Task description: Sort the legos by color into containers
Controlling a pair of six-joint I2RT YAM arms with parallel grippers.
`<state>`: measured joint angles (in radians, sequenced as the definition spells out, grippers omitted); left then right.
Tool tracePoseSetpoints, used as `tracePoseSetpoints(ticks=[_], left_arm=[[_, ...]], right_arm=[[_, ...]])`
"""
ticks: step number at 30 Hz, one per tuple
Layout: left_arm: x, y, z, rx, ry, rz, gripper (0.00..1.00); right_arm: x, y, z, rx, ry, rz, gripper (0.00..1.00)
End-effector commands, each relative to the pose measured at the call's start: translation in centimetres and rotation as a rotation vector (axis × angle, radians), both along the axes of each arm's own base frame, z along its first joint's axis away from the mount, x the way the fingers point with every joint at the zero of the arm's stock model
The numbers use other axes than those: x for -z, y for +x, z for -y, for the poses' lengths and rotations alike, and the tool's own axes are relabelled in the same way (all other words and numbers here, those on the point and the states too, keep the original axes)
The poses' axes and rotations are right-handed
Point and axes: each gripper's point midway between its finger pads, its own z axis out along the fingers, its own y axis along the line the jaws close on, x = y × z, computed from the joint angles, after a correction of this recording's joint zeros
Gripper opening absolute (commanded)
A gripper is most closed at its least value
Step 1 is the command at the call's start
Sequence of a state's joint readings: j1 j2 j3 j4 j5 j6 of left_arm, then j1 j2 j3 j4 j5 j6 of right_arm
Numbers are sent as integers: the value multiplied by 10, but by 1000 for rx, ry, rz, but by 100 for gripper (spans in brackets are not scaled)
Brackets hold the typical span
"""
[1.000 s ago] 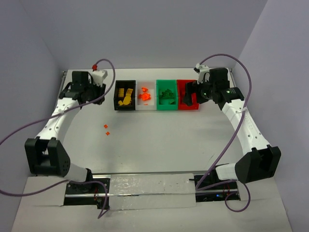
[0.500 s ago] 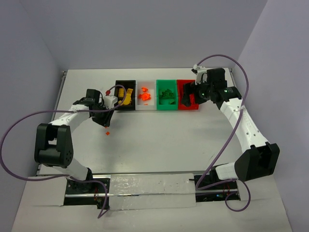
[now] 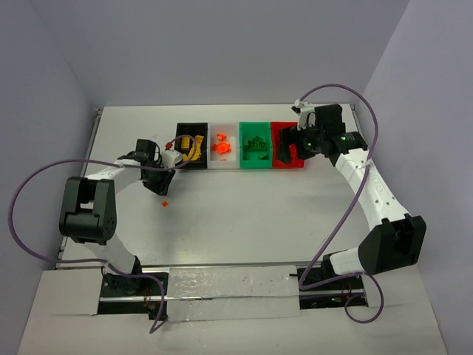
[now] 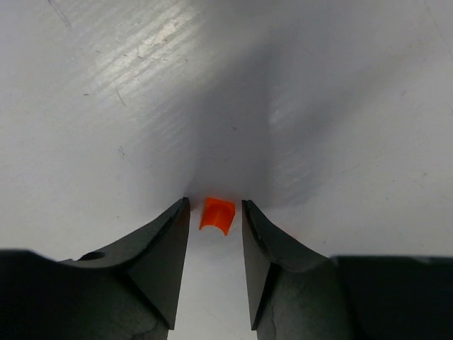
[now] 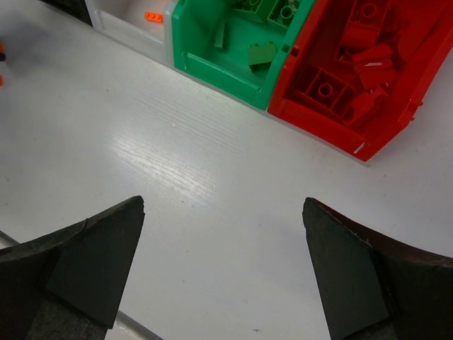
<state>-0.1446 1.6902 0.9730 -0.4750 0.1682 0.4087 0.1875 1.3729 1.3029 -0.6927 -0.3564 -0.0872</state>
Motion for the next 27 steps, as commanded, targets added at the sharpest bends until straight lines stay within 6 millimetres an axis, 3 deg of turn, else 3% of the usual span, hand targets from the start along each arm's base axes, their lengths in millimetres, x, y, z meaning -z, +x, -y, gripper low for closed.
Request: tracePoseSetpoints(ticks=[1, 5, 12, 15, 18, 23, 27], left_arm=[[6, 7, -5, 14, -5, 7, 42], [11, -3, -7, 26, -12, -17, 31], [13, -19, -5, 60, -27, -54, 22], [4, -17, -1, 66, -51, -43, 14], [-24, -12, 10, 72, -107, -4, 10], [-100, 6, 44, 112, -205, 131, 7], [-151, 18, 112, 215, -248, 250, 6]], right_arm=[[0, 2, -2, -7, -11, 8, 100], [0, 3, -2, -7, -9, 2, 100], [1, 4, -3, -10, -8, -4, 100], [1, 4, -4, -11, -5, -4, 100], [1, 4, -4, -11, -3, -6, 100], [-1, 5, -5, -12, 0, -2, 100], [0, 6, -5, -11, -2, -6, 100]])
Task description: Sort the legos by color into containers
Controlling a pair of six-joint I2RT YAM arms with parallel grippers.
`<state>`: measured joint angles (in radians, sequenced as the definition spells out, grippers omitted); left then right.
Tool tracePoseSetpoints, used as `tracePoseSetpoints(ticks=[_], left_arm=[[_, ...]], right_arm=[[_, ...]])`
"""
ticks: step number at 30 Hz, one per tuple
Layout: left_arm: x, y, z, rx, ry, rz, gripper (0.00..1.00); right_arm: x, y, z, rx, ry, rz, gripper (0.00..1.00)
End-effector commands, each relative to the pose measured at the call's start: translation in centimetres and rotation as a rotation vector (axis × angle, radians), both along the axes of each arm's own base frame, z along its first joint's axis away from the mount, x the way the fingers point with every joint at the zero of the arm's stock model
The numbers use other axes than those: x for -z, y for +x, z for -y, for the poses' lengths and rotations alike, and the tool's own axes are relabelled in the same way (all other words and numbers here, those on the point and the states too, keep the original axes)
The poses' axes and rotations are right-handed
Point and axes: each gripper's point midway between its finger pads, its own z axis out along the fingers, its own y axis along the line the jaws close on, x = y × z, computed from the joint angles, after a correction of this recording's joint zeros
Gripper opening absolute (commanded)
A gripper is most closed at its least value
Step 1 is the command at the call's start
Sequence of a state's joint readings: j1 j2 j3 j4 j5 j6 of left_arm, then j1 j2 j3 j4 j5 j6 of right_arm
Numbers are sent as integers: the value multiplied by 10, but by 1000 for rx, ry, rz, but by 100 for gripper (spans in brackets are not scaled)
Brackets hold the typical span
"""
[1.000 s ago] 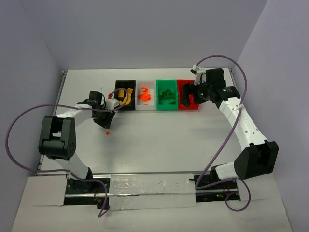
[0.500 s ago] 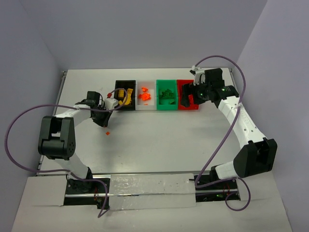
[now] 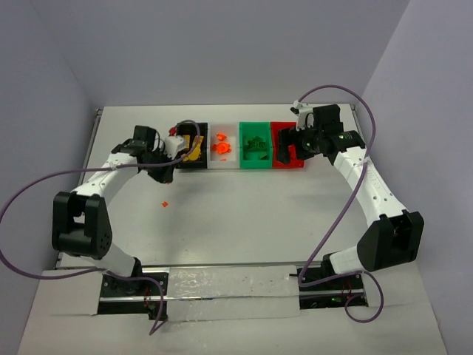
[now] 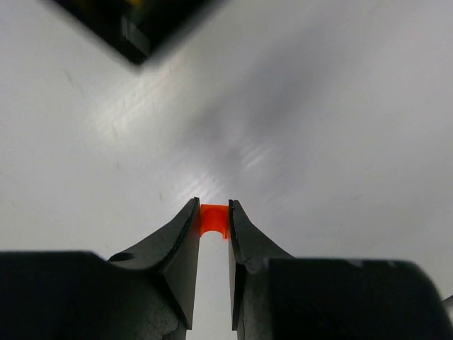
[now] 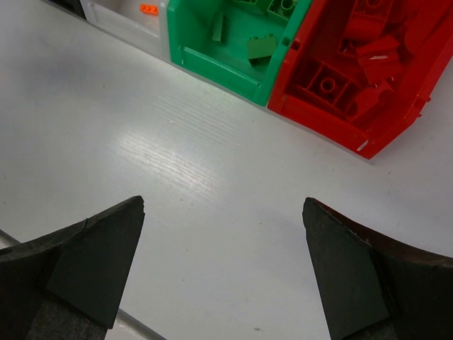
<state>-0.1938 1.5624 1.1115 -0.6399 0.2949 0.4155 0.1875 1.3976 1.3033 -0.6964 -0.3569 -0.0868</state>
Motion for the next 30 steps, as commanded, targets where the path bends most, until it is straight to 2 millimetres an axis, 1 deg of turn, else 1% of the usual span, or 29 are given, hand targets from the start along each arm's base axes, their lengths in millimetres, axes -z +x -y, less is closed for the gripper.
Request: tracePoseSetpoints(ticks=[1, 2, 3, 4, 5, 6, 7, 8, 9, 10, 11, 12, 14, 15, 17, 18, 19, 21, 24, 26, 28, 30], left_arm=[[-75, 17, 80, 94, -124, 164, 6], [-79, 22, 91, 102, -130, 178, 6], [-81, 31, 107, 115, -138, 194, 6], [-89, 43, 123, 127, -155, 232, 6], [-88, 51, 130, 127, -157, 240, 5], [-88, 66, 138, 114, -162, 255, 5], [-93, 85, 149, 100, -179, 287, 5], [-85, 94, 154, 89, -180, 278, 5], [-83, 103, 160, 81, -186, 276, 5], [-84, 117, 169, 70, -199, 282, 5], [-77, 128, 177, 61, -205, 270, 5], [-86, 140, 186, 64, -225, 291, 5], [-77, 153, 198, 61, -234, 284, 6], [-65, 159, 200, 53, -226, 268, 7], [-66, 174, 203, 34, -214, 287, 12], [-60, 179, 205, 30, -204, 283, 16], [-52, 180, 204, 24, -192, 275, 17], [-53, 188, 203, 8, -177, 288, 32], [-56, 193, 201, -1, -160, 299, 45], [-67, 194, 200, 4, -162, 316, 50], [-86, 189, 197, 14, -160, 338, 56], [-90, 180, 191, 25, -150, 332, 58]], right_arm=[[-9, 5, -4, -10, 1, 23, 100], [-10, 5, -3, -8, -1, 23, 100], [-10, 5, -2, -6, -3, 25, 100], [-11, 5, -2, -5, -6, 28, 100], [-12, 4, -1, -4, -7, 30, 100], [-12, 5, -1, -1, -11, 33, 100], [-12, 5, 0, 1, -13, 34, 100], [-13, 5, 0, 3, -13, 34, 100], [-13, 6, 0, 5, -13, 34, 100], [-13, 6, 0, 4, -14, 33, 100], [-13, 6, 0, 5, -16, 34, 100], [-13, 7, 1, 8, -19, 35, 100], [-13, 7, 2, 9, -24, 36, 100], [-13, 7, 3, 11, -25, 35, 100], [-12, 7, 2, 8, -23, 34, 100], [-11, 8, 2, 9, -22, 32, 100], [-10, 8, 1, 8, -20, 29, 100], [-10, 8, 0, 6, -18, 29, 100], [-11, 8, 0, 7, -16, 30, 100], [-12, 8, 0, 6, -15, 32, 100], [-15, 7, 0, 7, -11, 35, 100], [-16, 7, -1, 6, -8, 37, 100]])
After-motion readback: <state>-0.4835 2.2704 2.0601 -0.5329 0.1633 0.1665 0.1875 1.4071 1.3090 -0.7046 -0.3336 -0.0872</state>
